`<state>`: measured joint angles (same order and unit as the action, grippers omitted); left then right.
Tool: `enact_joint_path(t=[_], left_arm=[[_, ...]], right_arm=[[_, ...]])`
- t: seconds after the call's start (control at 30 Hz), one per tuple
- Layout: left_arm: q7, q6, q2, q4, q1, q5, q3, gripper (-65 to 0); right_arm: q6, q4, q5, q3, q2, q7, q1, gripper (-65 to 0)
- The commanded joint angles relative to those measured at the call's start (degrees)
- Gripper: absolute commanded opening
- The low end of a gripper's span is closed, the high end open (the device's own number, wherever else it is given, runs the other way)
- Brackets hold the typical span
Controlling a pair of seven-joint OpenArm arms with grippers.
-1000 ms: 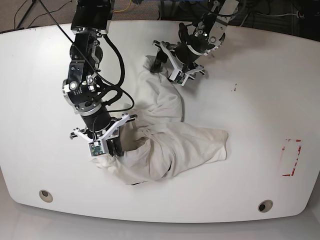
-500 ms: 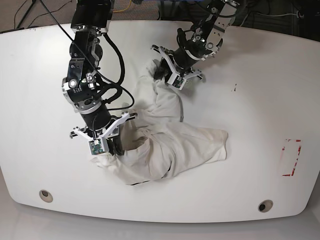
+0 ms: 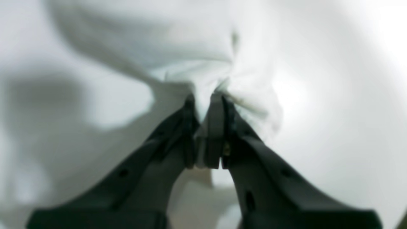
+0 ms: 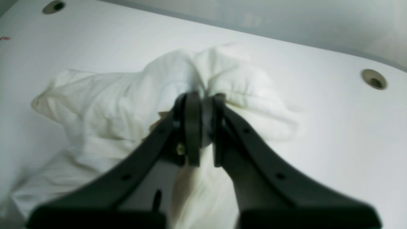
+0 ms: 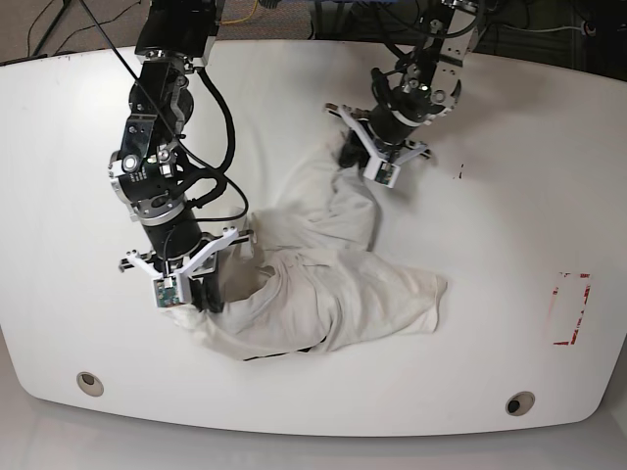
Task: Layout the t-shirt on the table in an organized manner, then fold the t-shirt properly
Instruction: 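Reach the left gripper to the shirt's other end and pinch it, then lift the shirt with both grippers and pull the ends apart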
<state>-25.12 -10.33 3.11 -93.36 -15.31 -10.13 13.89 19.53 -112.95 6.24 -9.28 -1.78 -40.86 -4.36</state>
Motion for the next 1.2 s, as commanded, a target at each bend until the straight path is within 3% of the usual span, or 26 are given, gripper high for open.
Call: enact_joint_path(t=[0.0, 0.13, 0.3, 0.57, 0.9, 1.17], left_arm=[[1.4, -0.4, 1.1, -4.7, -0.4, -0.3, -2.2, -65.0], [-1.6, -4.0, 3.6, -11.2, -1.3, -0.3, -6.6, -65.0], [-5.5, -7.0, 4.2, -16.5, -1.4, -0.3, -12.9, -65.0], [-8.9, -14.5, 4.8, -20.9, 1.7, -0.3, -24.5, -65.0], [-16.5, -20.3, 5.0, -20.9, 12.5, -0.3, -36.3, -65.0], [-25.7, -22.1, 5.1, -21.1, 25.4, -0.3, -40.2, -65.0]], right_arm=[[0.1, -1.4, 0.6, 0.0, -0.5, 2.1, -2.5, -65.0], [0.1, -1.4, 0.2, -0.1, -1.2, 2.0, -4.8, -65.0], [0.1, -1.0, 0.2, -0.1, -2.7, 2.0, -7.6, -65.0], [0.1, 1.4, 0.2, -0.1, -3.3, 1.9, -13.7, -65.0], [0.0, 6.5, 0.1, 0.0, -5.6, -0.1, -22.7, -65.0], [0.0, 13.3, 0.1, 0.0, -6.1, -0.1, -31.0, -65.0]])
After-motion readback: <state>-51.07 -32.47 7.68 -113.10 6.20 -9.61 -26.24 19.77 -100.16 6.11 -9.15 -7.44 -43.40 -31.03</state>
